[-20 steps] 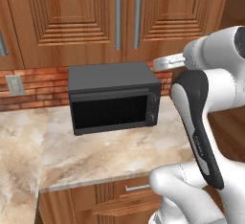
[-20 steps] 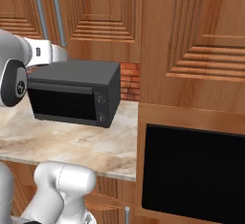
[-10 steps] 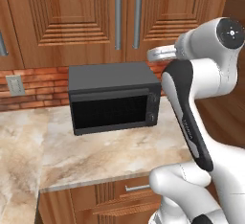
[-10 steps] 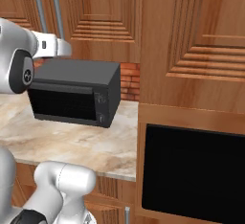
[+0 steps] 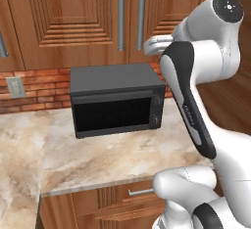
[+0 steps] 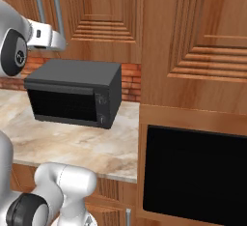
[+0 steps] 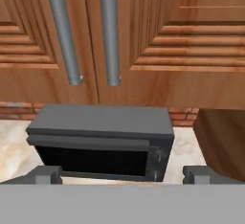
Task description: Open the cabinet. Pick the dish brush and place it next to the sink. Then close the cabinet.
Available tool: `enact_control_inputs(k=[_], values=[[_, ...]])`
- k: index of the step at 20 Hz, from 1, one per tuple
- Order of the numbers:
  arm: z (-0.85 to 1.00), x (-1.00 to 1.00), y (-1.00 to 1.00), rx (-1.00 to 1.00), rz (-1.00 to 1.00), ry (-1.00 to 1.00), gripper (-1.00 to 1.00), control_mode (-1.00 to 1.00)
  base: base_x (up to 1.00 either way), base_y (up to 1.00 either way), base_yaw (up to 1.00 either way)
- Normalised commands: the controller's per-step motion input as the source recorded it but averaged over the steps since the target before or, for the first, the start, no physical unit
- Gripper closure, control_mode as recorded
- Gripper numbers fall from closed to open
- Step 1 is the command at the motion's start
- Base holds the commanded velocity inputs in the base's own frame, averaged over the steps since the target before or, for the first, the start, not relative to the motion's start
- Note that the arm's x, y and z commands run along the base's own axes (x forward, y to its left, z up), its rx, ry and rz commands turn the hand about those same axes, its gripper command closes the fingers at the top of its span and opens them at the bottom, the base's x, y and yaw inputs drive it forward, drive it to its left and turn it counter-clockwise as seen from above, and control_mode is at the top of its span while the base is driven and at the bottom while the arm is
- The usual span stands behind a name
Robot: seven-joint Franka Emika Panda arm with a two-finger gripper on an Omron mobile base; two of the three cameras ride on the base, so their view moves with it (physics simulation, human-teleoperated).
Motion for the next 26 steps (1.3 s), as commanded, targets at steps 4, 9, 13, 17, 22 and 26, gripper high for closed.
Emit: enact_control_inputs(k=[4,9,13,17,22,26], values=[[0.00,0.20,0.20,0.03,0.00,0.07,-1.00,-1.00,0.00,0.00,0.00],[-0.39,0.51,0.02,0.02,0.00,-0.09,-1.00,-1.00,0.00,0.00,0.00],[-0.06,0.28,0.00,0.02,0.00,-0.11,-1.00,-1.00,0.00,0.00,0.00],[0.26,0.05,0.00,0.04,0.00,-0.02,-1.00,-1.00,0.00,0.00,0.00],[0.61,0.00,0.01,0.04,0.00,0.00,-1.00,-1.00,0.00,0.00,0.00],[0.40,0.00,0.01,0.00,0.00,0.00,-1.00,-1.00,0.00,0.00,0.00]])
